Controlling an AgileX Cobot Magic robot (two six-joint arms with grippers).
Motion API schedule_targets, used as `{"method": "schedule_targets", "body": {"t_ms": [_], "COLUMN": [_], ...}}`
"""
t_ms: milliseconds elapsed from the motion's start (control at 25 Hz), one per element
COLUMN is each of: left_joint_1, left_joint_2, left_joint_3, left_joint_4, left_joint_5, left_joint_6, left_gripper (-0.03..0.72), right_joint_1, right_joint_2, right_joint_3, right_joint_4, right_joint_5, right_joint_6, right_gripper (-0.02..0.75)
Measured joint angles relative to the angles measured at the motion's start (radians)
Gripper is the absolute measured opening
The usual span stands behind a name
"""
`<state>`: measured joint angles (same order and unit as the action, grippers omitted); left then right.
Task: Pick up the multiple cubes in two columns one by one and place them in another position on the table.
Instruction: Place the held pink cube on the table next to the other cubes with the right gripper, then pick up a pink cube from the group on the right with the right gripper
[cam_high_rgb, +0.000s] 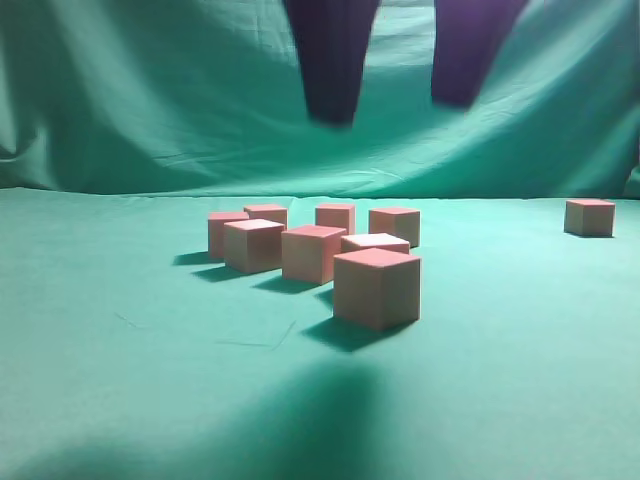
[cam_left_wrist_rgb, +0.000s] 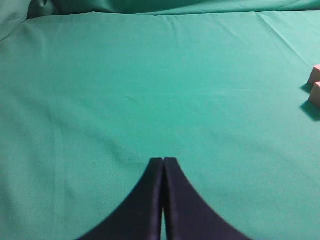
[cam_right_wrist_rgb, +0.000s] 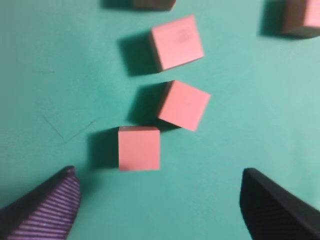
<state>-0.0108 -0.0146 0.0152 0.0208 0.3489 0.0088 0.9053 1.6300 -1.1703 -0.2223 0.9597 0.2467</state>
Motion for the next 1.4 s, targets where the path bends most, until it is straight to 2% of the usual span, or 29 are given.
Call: {"method": "schedule_targets", "body": {"t_ms": [80,120,200,360,440,560,600,640,760,920,1000,1120,1240,1400], "left_joint_1": [0.0,0.0,0.0,0.0,0.0,0.0,0.0,0.0,0.0,0.0,0.0,0.0,0.0,0.0], "left_joint_2": [0.0,0.0,0.0,0.0,0.0,0.0,0.0,0.0,0.0,0.0,0.0,0.0,0.0,0.0], "left_joint_3": [0.0,0.0,0.0,0.0,0.0,0.0,0.0,0.0,0.0,0.0,0.0,0.0,0.0,0.0], "left_joint_4": [0.0,0.0,0.0,0.0,0.0,0.0,0.0,0.0,0.0,0.0,0.0,0.0,0.0,0.0], "left_joint_5": [0.0,0.0,0.0,0.0,0.0,0.0,0.0,0.0,0.0,0.0,0.0,0.0,0.0,0.0], "left_joint_6": [0.0,0.0,0.0,0.0,0.0,0.0,0.0,0.0,0.0,0.0,0.0,0.0,0.0,0.0], "left_gripper": [0.0,0.0,0.0,0.0,0.0,0.0,0.0,0.0,0.0,0.0,0.0,0.0,0.0,0.0], "right_joint_1": [0.0,0.0,0.0,-0.002,-0.028,-0.126,-0.126,-0.211,-0.367,-0.589,-0.674,-0.728,-0.734,-0.736], "right_joint_2": [-0.039,-0.062,-0.108,-0.207,-0.249,-0.283,-0.283,-0.287,-0.285,-0.222,-0.152,-0.033,0.06,0.284], "right_joint_3": [-0.045,-0.065,-0.095,-0.113,-0.115,-0.121,-0.121,-0.121,-0.123,-0.168,-0.205,-0.272,-0.325,-0.507], "right_joint_4": [-0.015,-0.029,-0.073,-0.254,-0.31,-0.321,-0.321,-0.31,-0.248,-0.052,0.045,0.084,0.084,0.086], "right_joint_5": [0.064,0.086,0.124,0.18,0.213,0.256,0.256,0.271,0.252,0.225,0.224,0.214,0.21,0.2], "right_joint_6": [0.002,0.004,0.032,0.144,0.18,0.193,0.193,0.188,0.156,0.031,-0.019,-0.062,-0.08,-0.103], "right_gripper": [0.609,0.569,0.564,0.564,0.564,0.564,0.564,0.564,0.564,0.564,0.564,0.564,0.564,0.564]}}
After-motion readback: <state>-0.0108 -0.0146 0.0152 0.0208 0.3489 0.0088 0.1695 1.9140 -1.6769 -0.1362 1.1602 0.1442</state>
